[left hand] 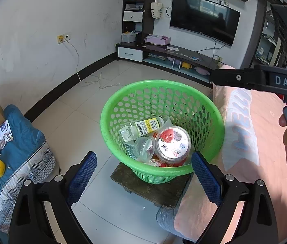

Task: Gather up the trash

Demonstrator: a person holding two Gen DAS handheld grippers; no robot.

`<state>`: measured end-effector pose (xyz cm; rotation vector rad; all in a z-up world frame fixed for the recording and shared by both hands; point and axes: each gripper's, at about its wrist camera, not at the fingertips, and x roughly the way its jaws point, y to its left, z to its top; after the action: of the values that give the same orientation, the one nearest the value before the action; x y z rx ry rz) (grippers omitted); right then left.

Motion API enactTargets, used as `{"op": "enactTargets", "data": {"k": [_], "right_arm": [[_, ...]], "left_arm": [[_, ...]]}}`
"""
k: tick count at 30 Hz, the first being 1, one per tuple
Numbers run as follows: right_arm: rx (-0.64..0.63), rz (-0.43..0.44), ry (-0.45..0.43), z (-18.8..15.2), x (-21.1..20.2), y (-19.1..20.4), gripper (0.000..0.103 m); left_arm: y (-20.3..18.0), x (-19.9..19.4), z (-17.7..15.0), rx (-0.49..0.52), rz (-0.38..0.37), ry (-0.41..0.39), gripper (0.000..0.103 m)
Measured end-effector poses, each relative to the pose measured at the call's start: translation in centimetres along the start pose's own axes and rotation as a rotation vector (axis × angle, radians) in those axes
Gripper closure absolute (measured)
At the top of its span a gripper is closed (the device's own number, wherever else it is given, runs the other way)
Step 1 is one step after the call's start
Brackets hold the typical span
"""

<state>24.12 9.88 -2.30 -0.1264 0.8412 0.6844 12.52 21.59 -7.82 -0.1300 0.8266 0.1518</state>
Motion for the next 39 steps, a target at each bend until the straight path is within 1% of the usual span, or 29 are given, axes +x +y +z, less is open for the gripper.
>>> {"op": "enactTargets", "data": {"k": [4, 8, 11, 17, 25, 34, 37, 39], "right_arm": [[-0.011, -0.02, -0.006, -0.5, -1.5, -0.4, 0.012], [-0.01, -0.057, -0.018, -1.5, -3.5, -1.1, 0.012], [0.014, -0.079, -0.023, -2.6, -5.3, -2.2, 0.012], [0.078, -0.154, -0.011, -5.7, -8.6, -4.5, 0.012], [0.178, -0.238, -0.02, -10.1, -13.8, -7.6, 0.012], [0.256, -0.336, -0.075, -15.4, -20.2, -10.5, 0.012], [0.284, -0.37, -0.091, -17.3, -22.1, -11.4, 0.012], [0.303, -0.383, -0.101, -18.4, -23.2, -11.9, 0.012]], "left_arm": [[-0.6, -0.5, 0.0, 0.008, -0.004, -0.01, 0.012], [-1.6, -1.0, 0.2, 0.024, -0.015, -0.023, 0.012], [-2.8, -1.4, 0.4, 0.036, -0.033, -0.031, 0.012], [-5.6, -2.8, 0.5, 0.063, -0.074, -0.051, 0.011], [-10.8, -5.0, 0.0, 0.128, -0.113, -0.081, 0.009], [-16.6, -7.5, -0.5, 0.179, -0.164, -0.12, 0.007], [-18.5, -8.2, -0.9, 0.2, -0.168, -0.13, 0.007], [-19.8, -8.6, -1.1, 0.207, -0.194, -0.128, 0.007]]}}
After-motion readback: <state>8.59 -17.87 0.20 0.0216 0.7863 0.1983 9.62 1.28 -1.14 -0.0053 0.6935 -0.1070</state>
